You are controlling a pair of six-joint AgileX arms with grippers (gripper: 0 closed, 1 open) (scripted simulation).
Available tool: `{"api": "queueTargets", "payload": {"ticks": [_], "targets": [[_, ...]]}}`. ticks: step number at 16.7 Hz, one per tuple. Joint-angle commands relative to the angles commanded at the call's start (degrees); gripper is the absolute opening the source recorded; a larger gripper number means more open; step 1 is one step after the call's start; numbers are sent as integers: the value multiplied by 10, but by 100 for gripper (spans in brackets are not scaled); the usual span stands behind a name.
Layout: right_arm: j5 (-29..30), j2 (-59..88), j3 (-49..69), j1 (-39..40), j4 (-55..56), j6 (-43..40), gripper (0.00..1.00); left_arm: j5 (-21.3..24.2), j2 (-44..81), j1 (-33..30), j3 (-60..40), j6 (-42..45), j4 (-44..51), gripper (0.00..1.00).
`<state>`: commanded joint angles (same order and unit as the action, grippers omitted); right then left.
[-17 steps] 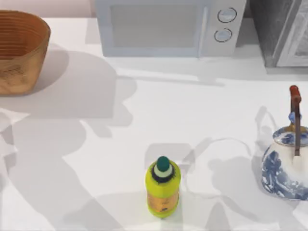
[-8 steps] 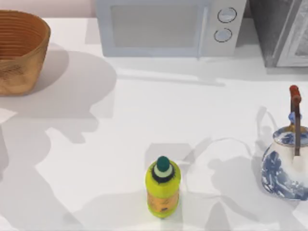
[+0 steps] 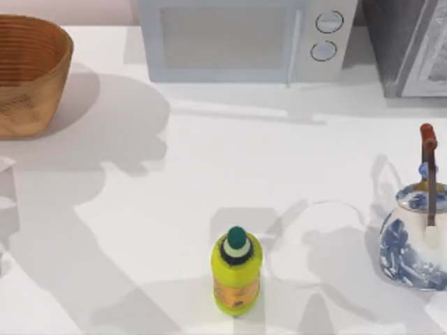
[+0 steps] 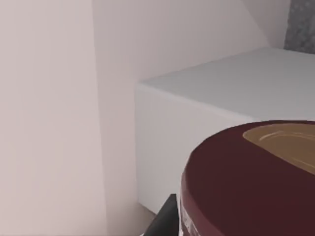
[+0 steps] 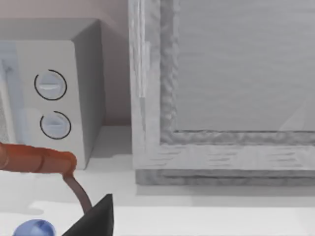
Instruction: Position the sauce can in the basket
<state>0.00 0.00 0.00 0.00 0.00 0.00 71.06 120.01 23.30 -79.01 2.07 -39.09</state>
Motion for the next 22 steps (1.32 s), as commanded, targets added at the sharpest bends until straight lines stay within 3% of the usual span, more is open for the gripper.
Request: {"api": "queueTargets", "payload": {"ticks": [4, 17, 22], "targets": [[0, 0, 0, 0, 0, 0, 100, -2, 1, -2, 0, 0, -1, 0], [0, 0, 0, 0, 0, 0, 100, -2, 1, -2, 0, 0, -1, 98], [0, 0, 0, 0, 0, 0, 100, -2, 1, -2, 0, 0, -1, 100]]}}
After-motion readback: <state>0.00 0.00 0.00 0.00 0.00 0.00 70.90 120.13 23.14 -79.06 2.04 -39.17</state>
